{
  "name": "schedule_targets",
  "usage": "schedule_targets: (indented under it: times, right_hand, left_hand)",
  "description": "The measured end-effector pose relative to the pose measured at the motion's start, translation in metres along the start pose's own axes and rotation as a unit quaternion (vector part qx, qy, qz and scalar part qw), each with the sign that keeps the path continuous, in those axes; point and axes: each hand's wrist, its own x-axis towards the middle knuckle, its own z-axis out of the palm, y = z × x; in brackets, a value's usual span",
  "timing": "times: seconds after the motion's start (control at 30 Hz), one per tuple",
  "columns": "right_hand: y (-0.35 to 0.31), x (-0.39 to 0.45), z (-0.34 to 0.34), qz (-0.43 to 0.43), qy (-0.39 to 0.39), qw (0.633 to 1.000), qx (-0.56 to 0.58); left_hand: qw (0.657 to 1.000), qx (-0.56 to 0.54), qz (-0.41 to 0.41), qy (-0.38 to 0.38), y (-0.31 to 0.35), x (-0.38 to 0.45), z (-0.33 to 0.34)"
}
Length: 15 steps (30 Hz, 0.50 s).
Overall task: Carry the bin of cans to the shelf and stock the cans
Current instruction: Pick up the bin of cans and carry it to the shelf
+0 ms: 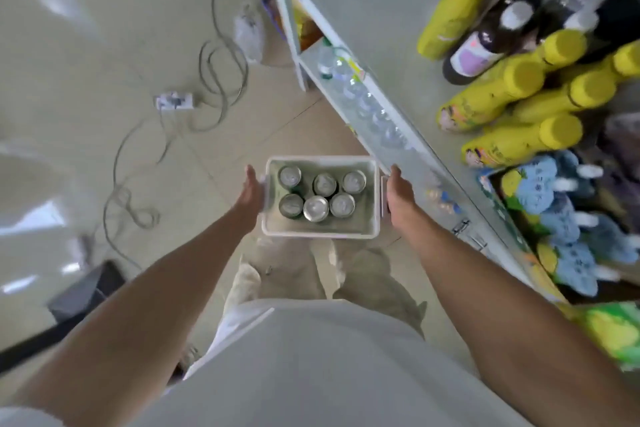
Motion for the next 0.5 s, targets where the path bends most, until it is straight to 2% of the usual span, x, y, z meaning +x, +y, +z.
schedule_targets:
  times: [0.2, 0.27, 0.33, 0.4, 0.5]
  right_hand:
    - [-0.059, 0.037, 0.029, -0.018, -0.058, 0.998, -0.006]
    - [-0.08, 0.051, 0.052, -0.033, -0.072, 0.996, -0.044]
    - [-0.093, 0.066, 0.079, -0.068, -0.054, 0.991, -0.104]
    - [-0.1, 0.08, 0.111, -0.113, -0.033, 0.984, -0.136]
    - [-0.098, 0.106, 0.16, -0.143, -0.042, 0.975, -0.164]
  left_hand:
    - [0.994, -0.096, 0.036, 0.047, 0.001, 0.013, -0.009]
    - [0.991, -0.113, 0.044, 0.054, -0.002, 0.029, -0.02]
    - [0.987, -0.134, 0.039, 0.078, -0.009, 0.051, -0.03]
    - [0.977, -0.142, 0.013, 0.155, -0.02, 0.078, -0.038]
    - [0.947, -0.121, 0.008, 0.299, -0.043, 0.123, -0.048]
